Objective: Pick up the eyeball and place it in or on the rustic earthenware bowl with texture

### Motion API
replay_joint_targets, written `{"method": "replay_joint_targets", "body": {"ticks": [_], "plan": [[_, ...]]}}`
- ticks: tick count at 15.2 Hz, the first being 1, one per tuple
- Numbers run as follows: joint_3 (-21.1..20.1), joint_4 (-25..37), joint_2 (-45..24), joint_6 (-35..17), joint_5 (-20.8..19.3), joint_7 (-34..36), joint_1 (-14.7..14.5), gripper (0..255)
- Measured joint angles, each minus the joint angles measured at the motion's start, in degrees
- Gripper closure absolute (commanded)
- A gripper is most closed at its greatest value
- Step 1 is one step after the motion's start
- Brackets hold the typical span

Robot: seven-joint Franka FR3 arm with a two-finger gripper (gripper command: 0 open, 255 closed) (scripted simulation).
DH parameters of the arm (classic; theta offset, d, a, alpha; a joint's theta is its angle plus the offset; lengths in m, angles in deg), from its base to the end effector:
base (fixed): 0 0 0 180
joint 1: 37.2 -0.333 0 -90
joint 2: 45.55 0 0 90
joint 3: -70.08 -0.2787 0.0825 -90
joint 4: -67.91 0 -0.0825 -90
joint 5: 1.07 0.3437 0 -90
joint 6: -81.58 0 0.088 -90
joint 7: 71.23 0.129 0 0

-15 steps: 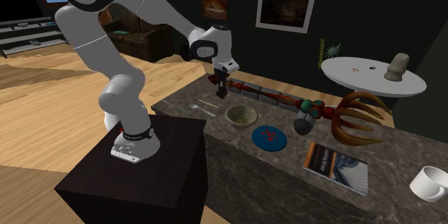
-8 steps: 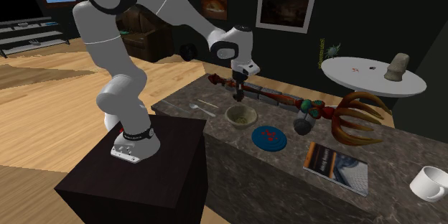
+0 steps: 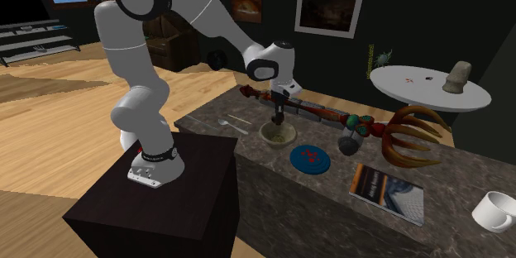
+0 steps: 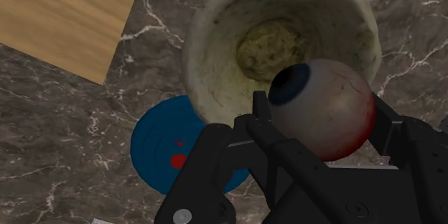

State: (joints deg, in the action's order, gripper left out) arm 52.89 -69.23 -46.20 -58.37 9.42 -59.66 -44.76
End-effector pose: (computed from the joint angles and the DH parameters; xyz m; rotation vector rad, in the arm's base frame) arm 0.4262 0.1998 0.2864 -3.0091 -0.1383 0.0039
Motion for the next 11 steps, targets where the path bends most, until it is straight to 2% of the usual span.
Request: {"method": "replay_joint_targets", "body": {"ticks": [6, 11], "plan": [[0.00, -1.05, -3.60, -4.58, -0.71, 0.11, -0.13, 255], [0.02, -1.13, -4.13, -5.20, -0.84, 0.14, -0.15, 255]]}}
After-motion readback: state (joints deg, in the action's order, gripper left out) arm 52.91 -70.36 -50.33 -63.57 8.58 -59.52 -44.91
